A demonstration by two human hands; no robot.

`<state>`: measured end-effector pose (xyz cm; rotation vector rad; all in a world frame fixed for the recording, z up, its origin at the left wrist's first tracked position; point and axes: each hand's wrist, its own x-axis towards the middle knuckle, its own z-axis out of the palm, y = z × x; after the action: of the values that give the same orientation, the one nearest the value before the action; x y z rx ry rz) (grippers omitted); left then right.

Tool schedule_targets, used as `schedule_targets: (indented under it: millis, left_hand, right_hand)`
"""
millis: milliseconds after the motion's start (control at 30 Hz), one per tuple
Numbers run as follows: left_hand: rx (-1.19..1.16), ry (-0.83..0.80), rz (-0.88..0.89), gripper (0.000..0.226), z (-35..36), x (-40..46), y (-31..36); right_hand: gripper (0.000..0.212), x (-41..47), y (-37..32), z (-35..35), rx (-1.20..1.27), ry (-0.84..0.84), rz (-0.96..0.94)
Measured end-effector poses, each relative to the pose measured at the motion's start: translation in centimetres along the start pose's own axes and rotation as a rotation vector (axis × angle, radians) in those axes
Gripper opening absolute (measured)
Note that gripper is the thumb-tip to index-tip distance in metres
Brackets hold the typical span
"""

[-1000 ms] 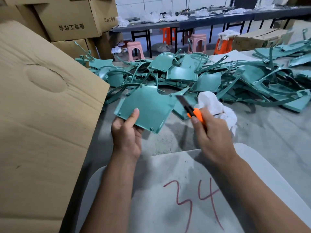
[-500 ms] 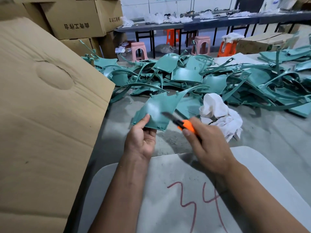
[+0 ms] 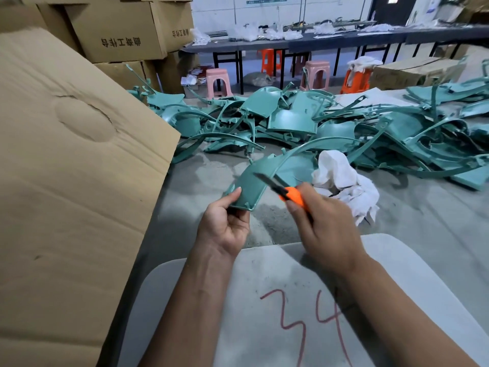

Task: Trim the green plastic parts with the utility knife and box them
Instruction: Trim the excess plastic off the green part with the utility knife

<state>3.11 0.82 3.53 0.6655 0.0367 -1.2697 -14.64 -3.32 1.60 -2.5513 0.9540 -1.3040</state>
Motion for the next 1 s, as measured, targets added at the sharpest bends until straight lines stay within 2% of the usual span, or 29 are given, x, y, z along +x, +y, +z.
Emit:
schedule_targets:
  millis: [67, 200, 300, 467, 567, 633, 733, 800, 833, 933, 1000]
  left_hand:
    - [0.021, 0.004, -0.011, 0.015, -0.1, 0.0, 0.0]
    - [0.078, -0.033, -0.018, 0.016, -0.6, 0.1, 0.4]
    - [0.118, -0.089, -0.014, 0.027, -0.6, 0.1, 0.1]
    - [0.201, -0.165, -0.001, 0.053, -1.1, 0.1, 1.0]
    - [0.196, -0.177, 0.029, 0.056, -1.7, 0.1, 2.1]
    - [0.267, -0.177, 0.095, 0.053, -2.2, 0.4, 2.9]
    - [0.422, -0.182, 0.239, 0.046, -2.6, 0.6, 3.6]
    - [0.452, -0.195, 0.331, 0.034, -2.8, 0.7, 3.9]
    - [0.509, -0.203, 0.408, 0.031, -2.9, 0.6, 3.9]
    - [0.769, -0.292, 0.627, 0.032, -3.3, 0.5, 4.2]
    - [0.866, -0.337, 0.646, 0.032, -3.4, 0.4, 4.2]
  right_hand:
    - [0.024, 0.1, -0.1, 0.5, -0.106, -0.008, 0.017]
    - [0.028, 0.4, 1.6, -0.1, -0.106, 0.185, 0.246]
    - [0.023, 0.3, 3.6, -0.8, -0.194, 0.227, 0.388]
    - [0.025, 0.1, 6.4, -2.1, -0.173, 0.315, 0.643]
    - [0.031, 0.1, 8.0, -3.2, -0.209, 0.279, 0.816]
    - [0.032, 0.0, 8.2, -3.6, -0.227, 0.300, 0.800]
    - [0.027, 0.1, 5.8, -3.2, -0.131, 0.372, 0.522]
    - [0.026, 0.2, 3.8, -2.3, -0.060, 0.266, 0.361]
    - [0.026, 0.1, 3.2, -1.6, -0.033, 0.177, 0.339]
    - [0.026, -0.3, 2.3, 0.0, 0.019, -0.018, 0.375]
    - [0.026, -0.4, 2.2, 0.0, 0.027, -0.068, 0.384]
